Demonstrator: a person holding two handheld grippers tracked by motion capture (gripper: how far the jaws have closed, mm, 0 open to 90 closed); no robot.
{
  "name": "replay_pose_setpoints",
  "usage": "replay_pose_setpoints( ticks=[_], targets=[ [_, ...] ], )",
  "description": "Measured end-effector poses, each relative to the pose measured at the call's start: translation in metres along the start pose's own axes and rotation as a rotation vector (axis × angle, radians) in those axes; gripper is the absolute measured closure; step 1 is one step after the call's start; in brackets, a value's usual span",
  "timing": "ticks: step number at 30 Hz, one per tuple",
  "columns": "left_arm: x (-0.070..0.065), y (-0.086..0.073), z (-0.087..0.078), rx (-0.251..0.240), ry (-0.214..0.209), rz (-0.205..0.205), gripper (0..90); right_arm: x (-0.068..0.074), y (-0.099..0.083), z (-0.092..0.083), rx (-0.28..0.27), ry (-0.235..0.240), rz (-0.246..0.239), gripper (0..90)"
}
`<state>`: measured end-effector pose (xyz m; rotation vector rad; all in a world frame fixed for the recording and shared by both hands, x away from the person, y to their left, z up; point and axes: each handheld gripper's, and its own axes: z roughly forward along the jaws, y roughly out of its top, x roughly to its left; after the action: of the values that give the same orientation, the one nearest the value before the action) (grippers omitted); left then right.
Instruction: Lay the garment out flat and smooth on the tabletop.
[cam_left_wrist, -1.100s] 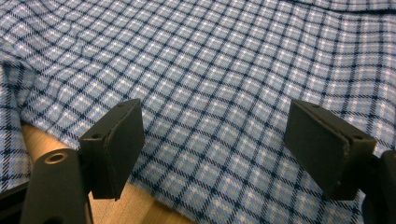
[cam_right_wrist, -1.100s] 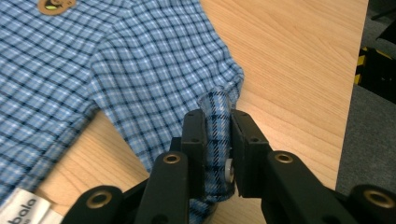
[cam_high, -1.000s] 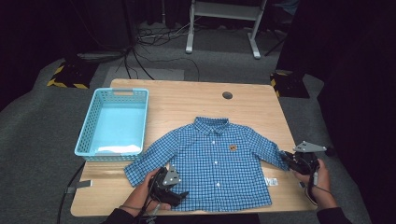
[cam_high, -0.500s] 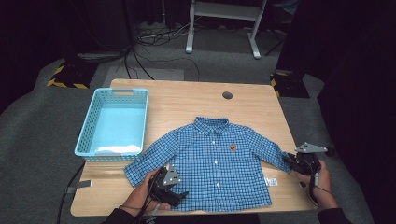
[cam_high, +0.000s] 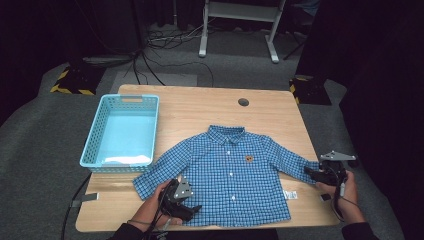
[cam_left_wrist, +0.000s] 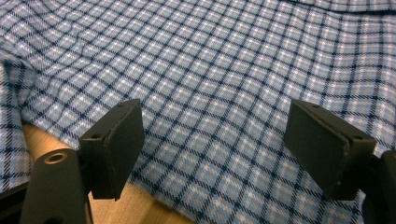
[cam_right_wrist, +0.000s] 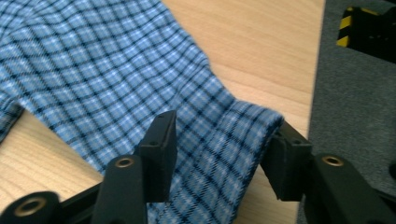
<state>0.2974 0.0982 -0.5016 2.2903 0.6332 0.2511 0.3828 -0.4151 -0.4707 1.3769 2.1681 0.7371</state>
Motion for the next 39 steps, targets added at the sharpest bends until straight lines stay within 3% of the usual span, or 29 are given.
replay_pose_setpoints(
  ticks=[8,13,17,22,30,35,39],
  targets=[
    [0.0,0.0,0.0,-0.001,-0.001,0.001,19.8,-0.007,-0.004,0.005,0.006,-0.041,0.029,31.4],
    [0.0,0.0,0.0,-0.002,-0.001,0.0,19.8,-0.007,-0.003,0.004,-0.015,-0.04,0.036,25.2],
    [0.0,0.0,0.0,-0.003,-0.001,0.002,19.8,-0.003,0.003,-0.001,-0.051,-0.004,0.062,21.3],
    [0.0,0.0,0.0,-0.003,0.0,0.004,19.8,0.005,0.011,-0.006,-0.079,0.013,0.041,20.8],
    [0.0,0.0,0.0,-0.003,0.0,0.004,19.8,0.019,0.02,-0.008,-0.074,0.012,-0.059,22.4],
    [0.0,0.0,0.0,-0.004,-0.002,0.002,19.7,0.03,0.028,-0.012,-0.089,0.038,-0.094,22.2],
    [0.0,0.0,0.0,-0.004,-0.002,0.002,19.7,0.038,0.038,-0.016,-0.108,0.025,-0.113,22.2]
  ],
)
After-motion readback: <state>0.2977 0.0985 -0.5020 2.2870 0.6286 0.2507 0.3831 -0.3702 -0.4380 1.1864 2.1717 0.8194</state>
